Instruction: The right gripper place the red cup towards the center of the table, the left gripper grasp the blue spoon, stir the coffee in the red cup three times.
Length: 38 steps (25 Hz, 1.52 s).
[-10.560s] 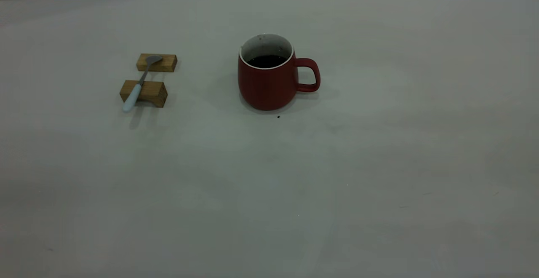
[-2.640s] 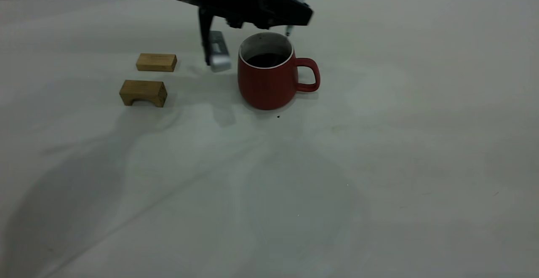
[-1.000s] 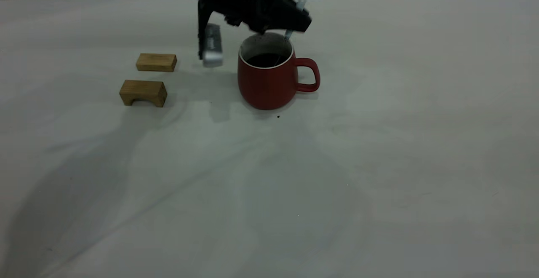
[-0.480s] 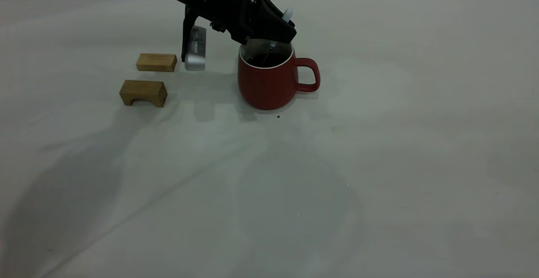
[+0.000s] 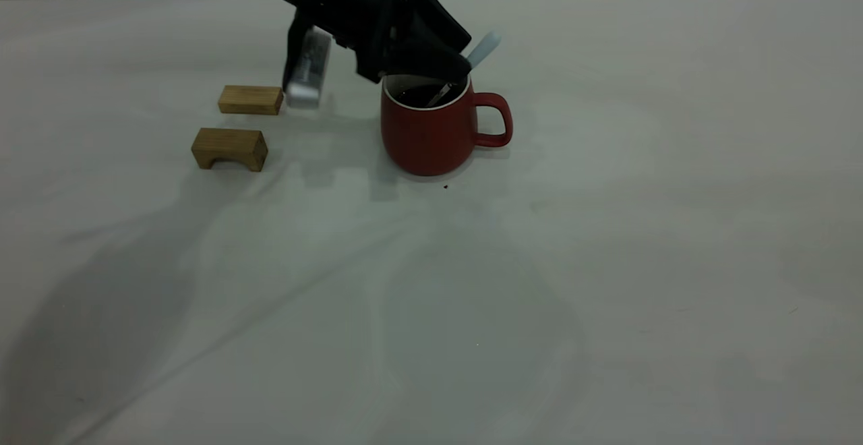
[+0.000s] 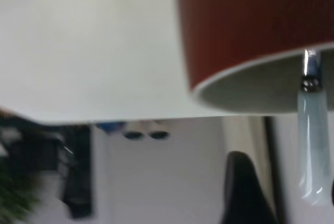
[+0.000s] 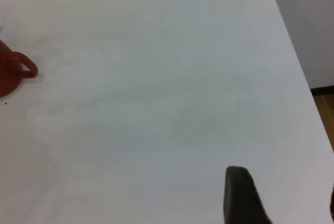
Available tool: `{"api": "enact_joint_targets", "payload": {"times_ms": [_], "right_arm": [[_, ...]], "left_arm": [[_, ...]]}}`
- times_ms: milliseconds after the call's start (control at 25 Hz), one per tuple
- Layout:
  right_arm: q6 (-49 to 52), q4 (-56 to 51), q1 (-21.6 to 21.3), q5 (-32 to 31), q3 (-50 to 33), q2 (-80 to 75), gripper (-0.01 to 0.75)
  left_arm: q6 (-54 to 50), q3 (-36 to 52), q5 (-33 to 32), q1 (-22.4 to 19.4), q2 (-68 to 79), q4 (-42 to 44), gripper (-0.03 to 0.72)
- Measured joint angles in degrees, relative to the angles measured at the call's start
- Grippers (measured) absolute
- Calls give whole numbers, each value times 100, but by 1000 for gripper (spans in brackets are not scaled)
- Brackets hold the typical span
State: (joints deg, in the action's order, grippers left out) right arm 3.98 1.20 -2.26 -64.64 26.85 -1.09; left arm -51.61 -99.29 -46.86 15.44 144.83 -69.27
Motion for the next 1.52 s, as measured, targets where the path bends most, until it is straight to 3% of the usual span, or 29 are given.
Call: {"api": "enact_joint_targets", "payload": {"times_ms": [320, 640, 1080, 1320, 1520], "right_arm": [[0, 0, 0, 0, 0, 0, 442], [0, 0, 0, 0, 0, 0, 442], [0, 0, 0, 0, 0, 0, 442], [0, 0, 0, 0, 0, 0, 442], [0, 0, 0, 0, 0, 0, 442]], "left_arm": [[2707, 0, -311, 1, -725, 825, 533], [4839, 0, -1130, 1, -1873, 3831, 533], [5161, 0, -1208, 1, -4346, 6295, 533], [5306, 0, -1431, 1, -5862, 6683, 533], [5403, 354, -1975, 1, -7168, 7142, 533]]}}
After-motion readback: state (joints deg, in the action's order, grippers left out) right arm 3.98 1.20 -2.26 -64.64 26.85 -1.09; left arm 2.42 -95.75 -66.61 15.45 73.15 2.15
